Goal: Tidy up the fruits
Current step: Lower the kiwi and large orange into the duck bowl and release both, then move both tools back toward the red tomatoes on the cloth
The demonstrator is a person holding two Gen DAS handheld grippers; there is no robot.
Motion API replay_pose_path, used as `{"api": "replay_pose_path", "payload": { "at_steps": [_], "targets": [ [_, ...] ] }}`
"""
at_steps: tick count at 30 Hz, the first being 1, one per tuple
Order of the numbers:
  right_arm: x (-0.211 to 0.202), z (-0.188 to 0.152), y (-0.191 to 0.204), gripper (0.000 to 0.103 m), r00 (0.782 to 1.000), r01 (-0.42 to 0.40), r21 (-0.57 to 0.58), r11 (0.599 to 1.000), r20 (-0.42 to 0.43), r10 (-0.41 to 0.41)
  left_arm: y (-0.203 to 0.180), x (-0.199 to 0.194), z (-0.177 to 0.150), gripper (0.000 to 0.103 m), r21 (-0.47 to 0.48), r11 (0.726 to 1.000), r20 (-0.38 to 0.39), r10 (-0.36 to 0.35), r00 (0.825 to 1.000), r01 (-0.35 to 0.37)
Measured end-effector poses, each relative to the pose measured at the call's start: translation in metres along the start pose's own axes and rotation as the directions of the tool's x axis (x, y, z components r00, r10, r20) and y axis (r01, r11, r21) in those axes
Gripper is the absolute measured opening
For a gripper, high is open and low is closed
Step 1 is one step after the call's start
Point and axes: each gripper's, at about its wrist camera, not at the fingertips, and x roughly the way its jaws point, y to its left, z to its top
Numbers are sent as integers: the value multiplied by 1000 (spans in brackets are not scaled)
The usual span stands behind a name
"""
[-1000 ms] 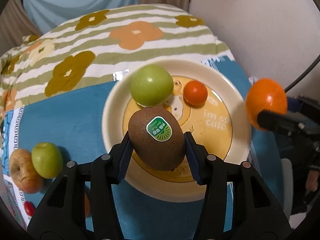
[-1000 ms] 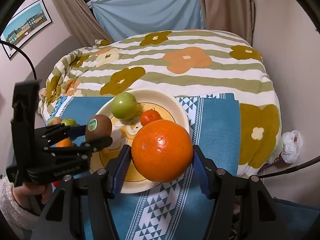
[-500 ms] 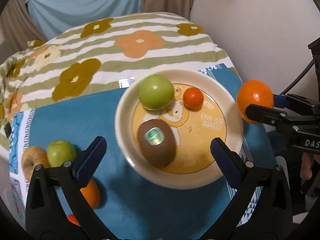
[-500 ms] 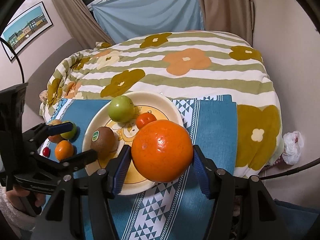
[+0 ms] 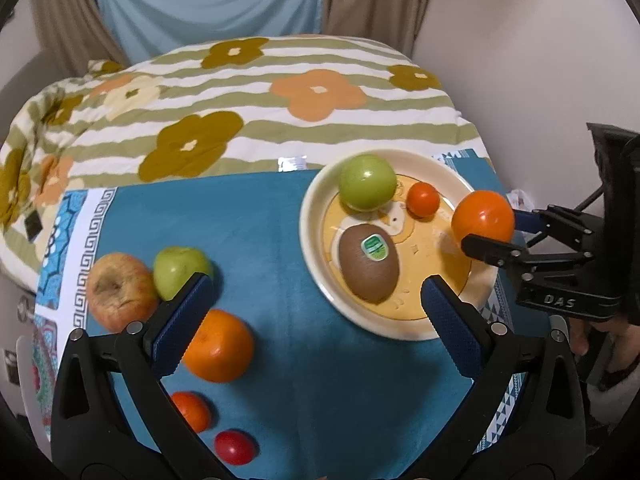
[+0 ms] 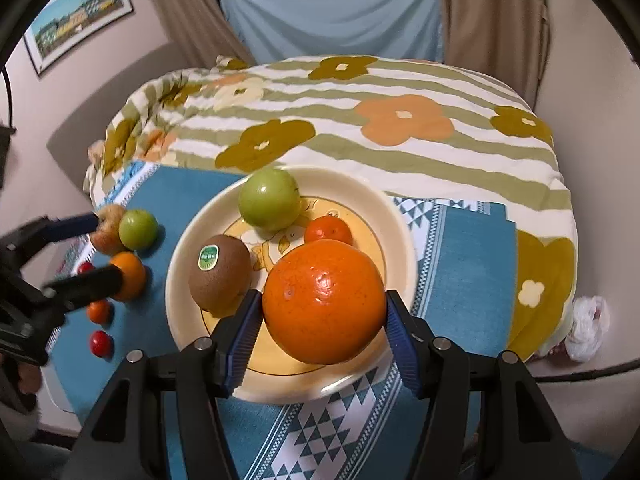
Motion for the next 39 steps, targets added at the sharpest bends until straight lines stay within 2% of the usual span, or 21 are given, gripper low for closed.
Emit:
{"api": "replay_pose_path", "payload": {
  "at_steps": [11, 13, 14, 15, 16, 20, 23, 32, 39],
  "targets": [
    [21, -3, 4, 57, 998, 30, -30, 999, -51, -32, 15, -5, -13, 103, -41, 999, -23, 8, 1000, -9],
    [21, -3, 5, 59, 998, 24, -26, 999, -54, -26, 16, -7, -15, 103, -47, 999, -28, 18, 999, -19],
    [17, -2, 6, 73, 999, 19, -31, 999, -29, -20, 18, -9, -16, 103, -50, 999, -28, 20, 999, -21],
    [13, -1, 8, 93, 1000, 24, -36, 999, -6, -25, 20, -11, -17, 103, -55, 998, -27, 21, 999, -23],
    [8, 0, 9, 102, 999, 33, -43, 999, 19, -32, 21, -13, -18, 103, -58, 998, -27, 24, 999, -26],
    [-4, 1, 11, 103, 998, 44, -56, 997, 41, -42, 25, -22, -22, 103, -70, 997, -15, 28, 999, -29],
    [-12, -1, 10, 103, 998, 33, -37, 999, 51, -31, 28, -31, -25, 103, -73, 997, -2, 35, 999, -35],
    [-42, -5, 15, 103, 994, 66, 4, 998, 86, -66, 34, -66, -27, 103, -75, 996, 54, 58, 997, -54],
    [-69, -3, 34, 103, 994, 56, 8, 998, 99, -56, 61, -108, -41, 103, -105, 990, 97, 103, 990, -92]
  ]
}}
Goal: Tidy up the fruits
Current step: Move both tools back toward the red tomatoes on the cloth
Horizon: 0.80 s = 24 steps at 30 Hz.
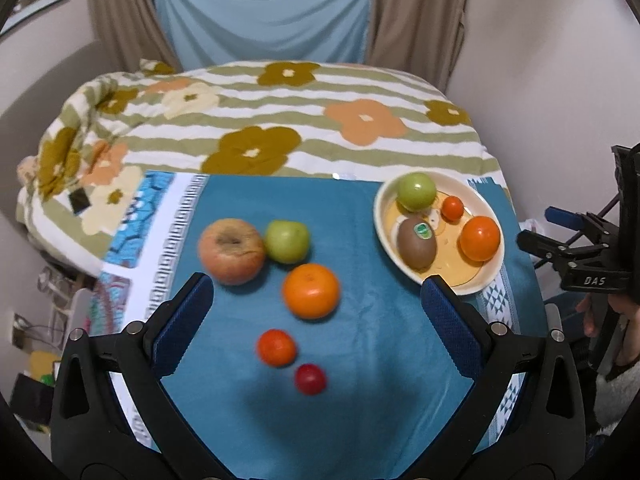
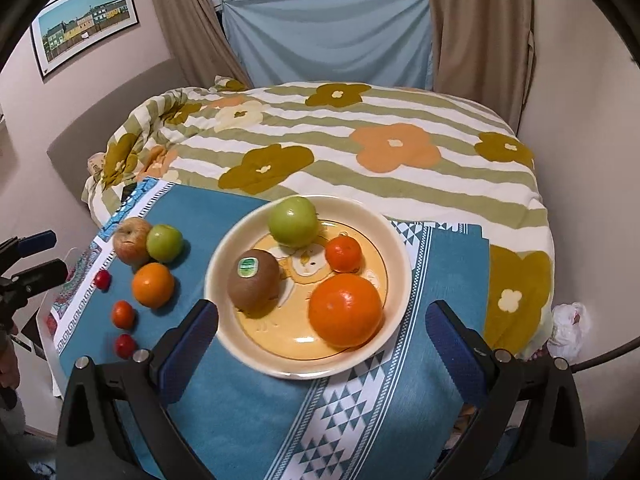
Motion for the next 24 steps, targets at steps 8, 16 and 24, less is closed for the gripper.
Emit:
{"api": "replay_pose_path", "payload": {
  "at_steps": [8, 16, 24],
  "targets": [
    [-24, 0, 48, 103, 1000, -22, 23, 1000, 3, 22, 53, -33, -11, 103, -4, 1000, 27, 10, 1000, -10],
    [-30, -11, 107, 103, 1000, -11, 107, 994, 15, 9, 110, -42, -24, 103, 32, 999, 15, -15, 1000, 14],
    [-14, -21, 158, 103, 1000, 27, 164, 986, -12, -25, 147, -27, -33, 103, 105, 992, -25, -65, 998, 67]
  ]
}}
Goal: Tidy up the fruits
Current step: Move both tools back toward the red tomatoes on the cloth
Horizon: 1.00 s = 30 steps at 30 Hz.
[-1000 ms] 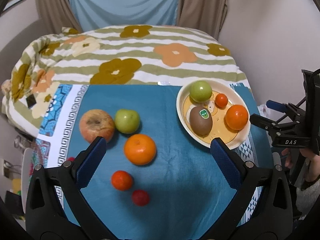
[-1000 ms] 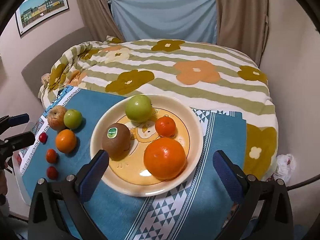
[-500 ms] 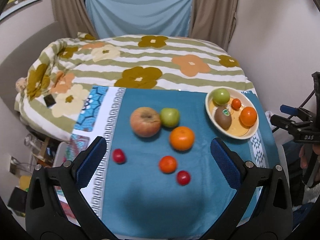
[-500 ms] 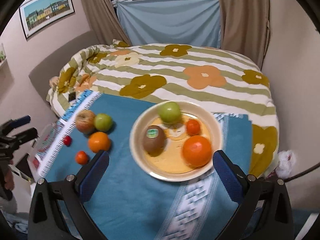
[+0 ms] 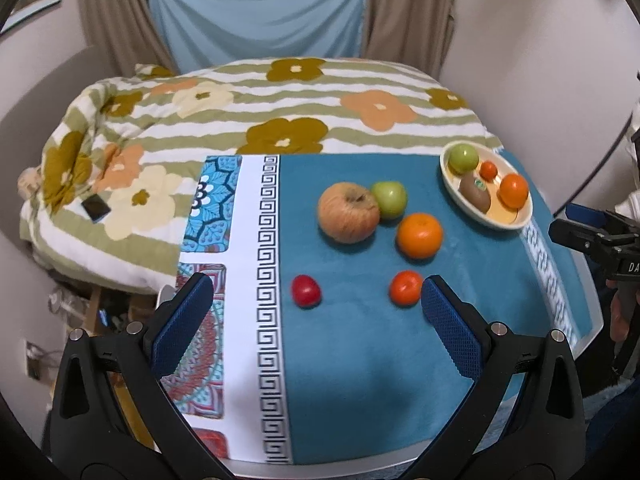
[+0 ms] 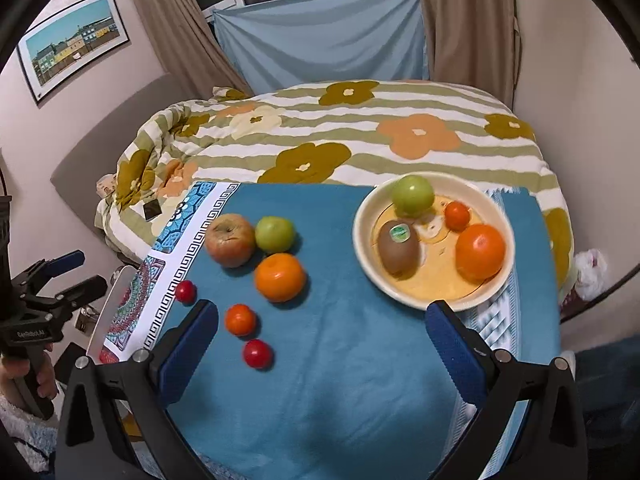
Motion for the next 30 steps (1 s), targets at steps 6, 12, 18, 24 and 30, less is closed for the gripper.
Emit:
{"api": "replay_pose_path", "payload": {
  "at_steps": [6, 12, 18, 24, 30],
  "targets": [
    [18, -16, 27, 103, 998, 61, 1, 998, -11, -61, 19, 24, -10, 103, 95, 994, -31, -47, 998, 49],
    [48, -31, 50, 103, 998, 61, 37, 997, -29, -60, 25, 59, -20, 96, 226, 969, -70, -85, 994, 99],
    [74, -40, 74, 98, 994, 108, -9, 994, -34, -108, 21, 94, -30, 81, 320, 933, -109, -135, 985, 164],
    [99, -40, 87, 89, 992, 113, -37, 993, -54, -114, 19, 119, -32, 79, 351, 916, -125, -161, 979, 195],
    [113, -42, 88, 82, 992, 109, -39, 993, -63, -111, 16, 138, -34, 62, 359, 908, -171, -163, 972, 215]
  ]
}}
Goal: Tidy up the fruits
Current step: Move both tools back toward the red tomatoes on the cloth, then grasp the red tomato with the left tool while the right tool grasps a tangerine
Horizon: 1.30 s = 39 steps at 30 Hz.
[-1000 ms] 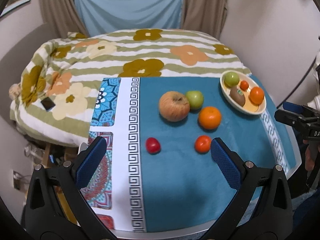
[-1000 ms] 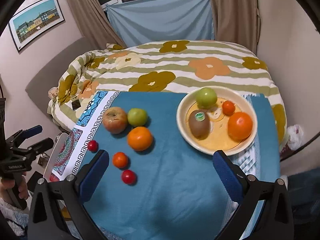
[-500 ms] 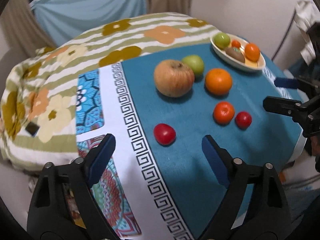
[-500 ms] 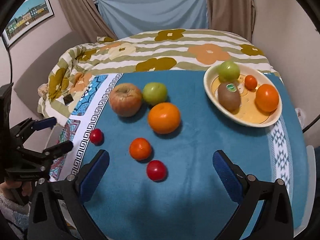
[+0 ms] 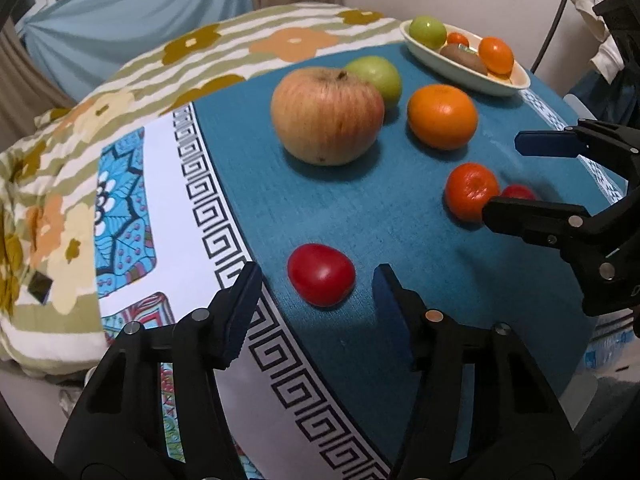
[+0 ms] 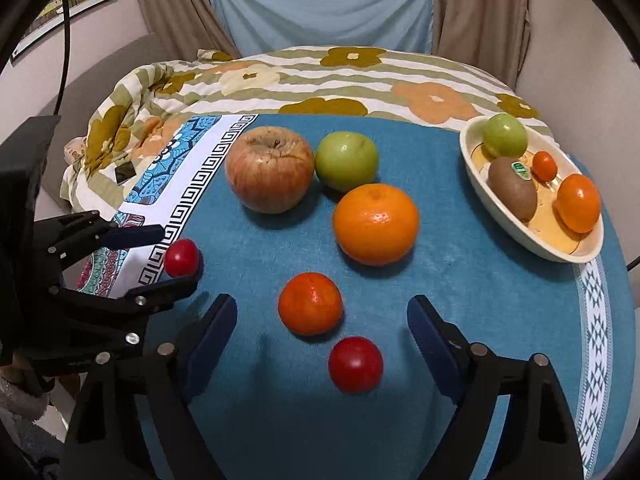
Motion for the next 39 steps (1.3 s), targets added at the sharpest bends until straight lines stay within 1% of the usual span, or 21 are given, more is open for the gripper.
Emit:
{"api": "replay_pose_path", "payload": {
  "at_steps": [2, 5, 8, 10, 11, 12, 19, 21, 26, 29, 39],
  "targets": [
    [2, 1, 0, 79, 1000, -2, -11, 1000, 0, 2, 0, 3, 1, 61, -3, 1000, -2, -9, 1000, 9],
    [4, 1, 0, 75, 1000, 5, -38, 999, -5, -6, 1, 7, 0, 52, 1, 1000, -17, -9, 1000, 9],
    [6, 1, -1, 74, 1000, -6, -39, 999, -9, 6, 1, 6, -2, 52, -6, 1000, -19, -17, 1000, 17],
    [9, 1, -1, 71, 1000, -14, -43, 999, -15, 14, 1, 6, -2, 44, 0, 1000, -18, -15, 1000, 15],
    [10, 1, 0, 67, 1000, -20, -45, 999, -20, 19, 2, 5, -1, 40, -1, 1000, -17, -16, 1000, 16],
    [12, 2, 1, 65, 999, -22, -47, 999, -25, 21, 2, 4, -1, 40, -2, 1000, -19, -14, 1000, 14],
    [17, 1, 4, 61, 998, -45, -56, 997, -36, 43, 2, 2, -4, 39, -10, 1000, -19, -3, 1000, 3],
    [18, 1, 5, 56, 998, -49, -61, 997, -41, 46, 3, 1, -5, 39, -20, 1000, -20, 1, 1000, -2],
    [22, 0, 6, 47, 997, -64, -69, 996, -57, 60, 5, -2, -9, 39, -52, 999, -26, 5, 1000, -7],
    [25, -2, 7, 36, 996, -64, -78, 995, -68, 59, 5, -5, -11, 39, -66, 998, -30, 10, 1000, -12],
    [11, 2, 0, 36, 994, -100, -62, 993, -46, 98, 4, -23, -5, 39, -123, 992, -13, 33, 999, -35]
  ]
}}
